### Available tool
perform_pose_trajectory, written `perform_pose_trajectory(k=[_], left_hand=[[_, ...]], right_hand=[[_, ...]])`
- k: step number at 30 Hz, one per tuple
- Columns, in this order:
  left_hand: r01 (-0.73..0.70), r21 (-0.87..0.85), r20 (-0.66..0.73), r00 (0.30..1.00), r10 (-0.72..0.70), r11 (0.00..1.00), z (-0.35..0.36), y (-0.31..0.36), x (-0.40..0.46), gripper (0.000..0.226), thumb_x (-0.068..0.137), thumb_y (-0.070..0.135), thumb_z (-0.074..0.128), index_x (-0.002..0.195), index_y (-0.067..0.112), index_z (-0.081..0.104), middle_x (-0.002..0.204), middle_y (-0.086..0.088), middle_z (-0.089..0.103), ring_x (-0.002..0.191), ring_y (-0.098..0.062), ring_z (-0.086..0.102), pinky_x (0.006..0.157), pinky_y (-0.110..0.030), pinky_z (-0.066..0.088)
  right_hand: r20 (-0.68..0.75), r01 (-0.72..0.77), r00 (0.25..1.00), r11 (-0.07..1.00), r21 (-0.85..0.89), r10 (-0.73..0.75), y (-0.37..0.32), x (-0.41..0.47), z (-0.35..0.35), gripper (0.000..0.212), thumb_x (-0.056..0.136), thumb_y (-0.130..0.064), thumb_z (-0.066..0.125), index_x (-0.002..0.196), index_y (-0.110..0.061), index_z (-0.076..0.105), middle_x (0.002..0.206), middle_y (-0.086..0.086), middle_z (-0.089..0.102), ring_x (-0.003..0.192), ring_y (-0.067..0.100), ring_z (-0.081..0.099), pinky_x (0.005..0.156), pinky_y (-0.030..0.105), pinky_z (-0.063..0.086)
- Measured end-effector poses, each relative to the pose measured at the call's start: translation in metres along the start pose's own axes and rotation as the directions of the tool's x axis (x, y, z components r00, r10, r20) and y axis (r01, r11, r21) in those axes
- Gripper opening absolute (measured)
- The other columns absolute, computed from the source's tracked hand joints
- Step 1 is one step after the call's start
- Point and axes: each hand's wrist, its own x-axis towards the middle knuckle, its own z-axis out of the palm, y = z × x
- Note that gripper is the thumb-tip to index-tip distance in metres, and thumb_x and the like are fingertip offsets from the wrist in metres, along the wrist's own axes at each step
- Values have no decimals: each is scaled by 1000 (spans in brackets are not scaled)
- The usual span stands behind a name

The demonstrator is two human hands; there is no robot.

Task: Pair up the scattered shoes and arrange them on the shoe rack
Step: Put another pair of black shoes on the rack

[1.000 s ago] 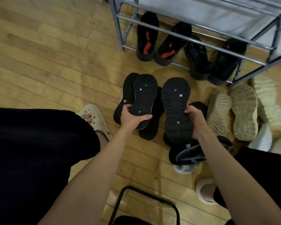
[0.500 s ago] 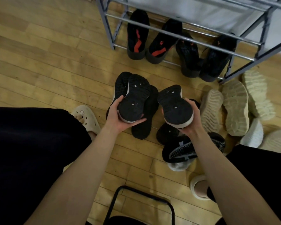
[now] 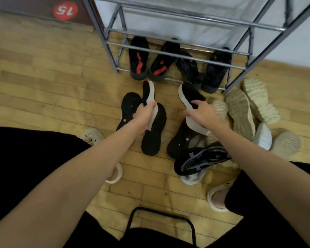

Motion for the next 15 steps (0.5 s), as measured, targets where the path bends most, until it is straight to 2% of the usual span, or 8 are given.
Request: perform_pose_trajectory(k=[1,3,6,10,15], left_hand=[[-64,160,-53,996,73,985,3,0,-6,71,87,57,50,145,20,35,140,-16,43,121,-36,47,102,-48,43],[-181,399,-69,972,226,899,3,-1,-21,71,90,57,46,149,21,29,145,-22,32,128,-42,39,106,-49,38],[-324,626,-40,895,445,709,-4,3,-41,66,92,57,46,146,22,32,140,-23,33,126,-43,38,102,-47,36],[-468,759,43,731,681,454,-3,17,-54,63,89,59,50,139,23,38,128,-19,41,114,-37,44,97,-46,42],[-501,814,57,571,819,293,14,41,-52,60,86,57,56,130,17,45,132,-20,41,119,-38,44,97,-44,39]], right_hand=[[-23,20,1000,997,-75,-21,7,-3,-8,79,69,-62,55,141,-36,39,143,12,46,129,37,44,104,54,39],[-54,61,996,988,-144,-69,17,-14,-26,73,74,-62,54,141,-37,40,142,11,49,130,36,44,107,56,35],[-140,116,979,970,-215,-148,24,-33,-58,71,75,-63,51,140,-37,42,140,13,50,130,39,43,109,60,31],[-291,116,919,887,-447,-267,29,-55,-80,60,87,-55,50,142,-35,39,141,19,38,125,47,42,108,56,25],[-430,92,832,852,-516,-350,24,-54,-88,57,91,-50,48,142,-29,36,141,21,34,117,47,45,104,54,28]])
